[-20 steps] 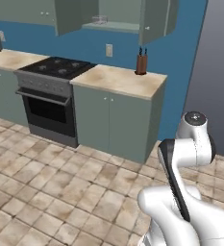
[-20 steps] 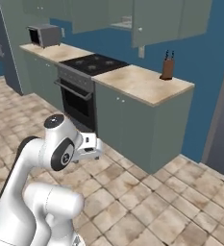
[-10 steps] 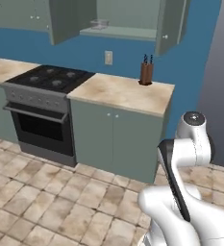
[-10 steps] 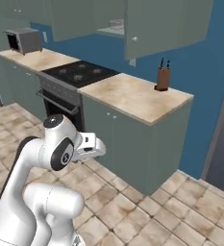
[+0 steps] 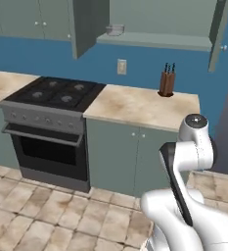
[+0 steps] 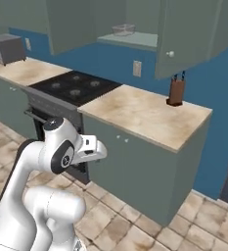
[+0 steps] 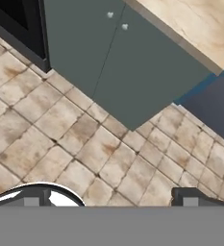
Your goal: Retrieve the tupperware and aluminum foil from the cabinet and place them on the dining counter near the plate with potato and mushroom to prepare for storing leftovers.
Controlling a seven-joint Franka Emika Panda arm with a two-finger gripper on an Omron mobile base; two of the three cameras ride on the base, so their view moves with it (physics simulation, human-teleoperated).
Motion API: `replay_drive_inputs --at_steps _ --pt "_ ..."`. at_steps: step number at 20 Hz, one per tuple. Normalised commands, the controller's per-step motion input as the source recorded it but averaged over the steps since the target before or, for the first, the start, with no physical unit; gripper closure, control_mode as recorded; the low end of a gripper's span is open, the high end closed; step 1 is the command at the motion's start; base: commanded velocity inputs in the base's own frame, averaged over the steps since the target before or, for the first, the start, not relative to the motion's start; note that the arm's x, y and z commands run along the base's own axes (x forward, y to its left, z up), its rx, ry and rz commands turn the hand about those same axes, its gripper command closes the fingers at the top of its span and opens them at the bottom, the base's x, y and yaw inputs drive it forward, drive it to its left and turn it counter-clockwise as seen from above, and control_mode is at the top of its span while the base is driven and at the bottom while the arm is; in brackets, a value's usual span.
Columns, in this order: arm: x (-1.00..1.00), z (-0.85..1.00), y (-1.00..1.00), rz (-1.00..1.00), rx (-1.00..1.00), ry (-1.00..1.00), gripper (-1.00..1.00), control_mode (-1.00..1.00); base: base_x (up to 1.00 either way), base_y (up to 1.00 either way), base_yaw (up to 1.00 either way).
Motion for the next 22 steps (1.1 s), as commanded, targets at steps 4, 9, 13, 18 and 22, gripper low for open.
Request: replay_drive_inputs --at_steps 4,9,13,18,22 --pt "0.00 0.00 0.00 0.00 0.00 0.00 -1.00 1.00 0.88 0.54 -0.31" --pt "0.00 0.00 0.00 0.00 0.00 0.00 -1.00 1.00 0.84 0.48 -0.32" --pt "0.00 0.00 0.00 0.00 0.00 0.00 -1.00 1.00 0.80 0.40 -0.30" --pt "0.00 0.00 0.00 0.00 0.00 0.00 -1.00 1.00 0.75 0.36 -0.29" --pt "0.00 0.00 0.00 0.00 0.00 0.00 -1.00 1.00 0.68 0.08 -0.27"
